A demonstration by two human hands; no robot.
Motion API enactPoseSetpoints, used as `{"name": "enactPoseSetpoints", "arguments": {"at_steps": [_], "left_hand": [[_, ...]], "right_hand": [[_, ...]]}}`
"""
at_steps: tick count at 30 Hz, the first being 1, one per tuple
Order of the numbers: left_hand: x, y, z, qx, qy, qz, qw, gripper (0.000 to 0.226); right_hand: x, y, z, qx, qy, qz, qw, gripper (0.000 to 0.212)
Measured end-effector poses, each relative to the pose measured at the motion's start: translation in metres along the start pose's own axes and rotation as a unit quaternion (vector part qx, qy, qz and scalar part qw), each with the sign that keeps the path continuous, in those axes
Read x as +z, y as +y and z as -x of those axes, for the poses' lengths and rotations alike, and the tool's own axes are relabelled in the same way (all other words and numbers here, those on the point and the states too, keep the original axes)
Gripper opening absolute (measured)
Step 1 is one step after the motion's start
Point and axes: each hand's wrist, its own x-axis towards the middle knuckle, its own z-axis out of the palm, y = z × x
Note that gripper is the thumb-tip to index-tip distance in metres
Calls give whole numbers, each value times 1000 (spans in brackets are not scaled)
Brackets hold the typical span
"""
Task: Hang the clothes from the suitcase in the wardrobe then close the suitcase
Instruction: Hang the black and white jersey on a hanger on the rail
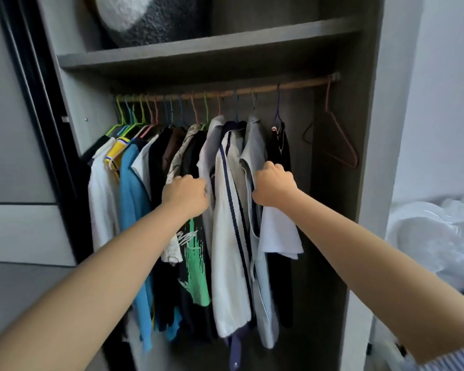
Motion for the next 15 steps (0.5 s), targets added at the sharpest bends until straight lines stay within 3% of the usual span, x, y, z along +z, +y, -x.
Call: {"name": "enactPoseSetpoints", "arguments": {"at_steps": [8, 12, 15], "left_hand": [[-12, -35, 124, -65, -104, -17, 992, 29], [-33, -67, 194, -128, -125, -62, 982, 32], [-40, -86, 257, -194, -150, -65, 967, 32]], "right_hand": [[-17, -58, 86, -170, -20, 32, 985, 33], [-27, -101, 123, -245, -9, -10, 969, 33], [-19, -135, 158, -297, -43, -62, 952, 34]]}}
